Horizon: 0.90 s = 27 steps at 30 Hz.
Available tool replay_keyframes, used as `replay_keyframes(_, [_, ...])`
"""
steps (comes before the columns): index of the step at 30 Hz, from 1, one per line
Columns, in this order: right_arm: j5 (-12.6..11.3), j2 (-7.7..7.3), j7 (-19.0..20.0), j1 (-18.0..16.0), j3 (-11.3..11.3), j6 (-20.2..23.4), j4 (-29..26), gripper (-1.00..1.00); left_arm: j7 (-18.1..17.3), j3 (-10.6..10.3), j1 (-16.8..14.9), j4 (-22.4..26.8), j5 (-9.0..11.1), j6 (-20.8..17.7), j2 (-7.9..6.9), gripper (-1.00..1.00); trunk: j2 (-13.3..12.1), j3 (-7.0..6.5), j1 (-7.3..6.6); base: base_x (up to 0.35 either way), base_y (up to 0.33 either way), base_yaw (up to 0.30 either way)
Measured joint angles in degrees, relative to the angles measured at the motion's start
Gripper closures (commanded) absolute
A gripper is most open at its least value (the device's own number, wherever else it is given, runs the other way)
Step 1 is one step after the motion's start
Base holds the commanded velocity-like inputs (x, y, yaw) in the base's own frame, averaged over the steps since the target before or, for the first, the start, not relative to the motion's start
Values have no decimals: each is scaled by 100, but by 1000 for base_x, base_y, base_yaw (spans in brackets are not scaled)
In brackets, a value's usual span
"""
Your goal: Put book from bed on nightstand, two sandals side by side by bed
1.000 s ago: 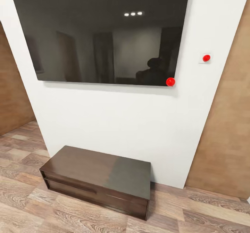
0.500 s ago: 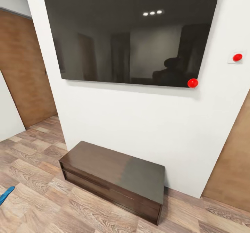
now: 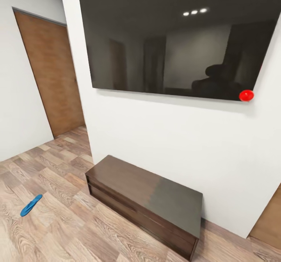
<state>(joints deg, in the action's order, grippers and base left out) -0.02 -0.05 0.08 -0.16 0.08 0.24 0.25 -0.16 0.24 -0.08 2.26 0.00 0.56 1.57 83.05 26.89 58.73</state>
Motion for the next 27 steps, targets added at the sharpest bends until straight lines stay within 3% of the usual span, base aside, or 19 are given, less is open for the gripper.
replay_keyframes(27, [-6,-2,0,0,0,0,0,-100,0,0,0,0,0,0,-1,-100,0,45,0,0,0,287])
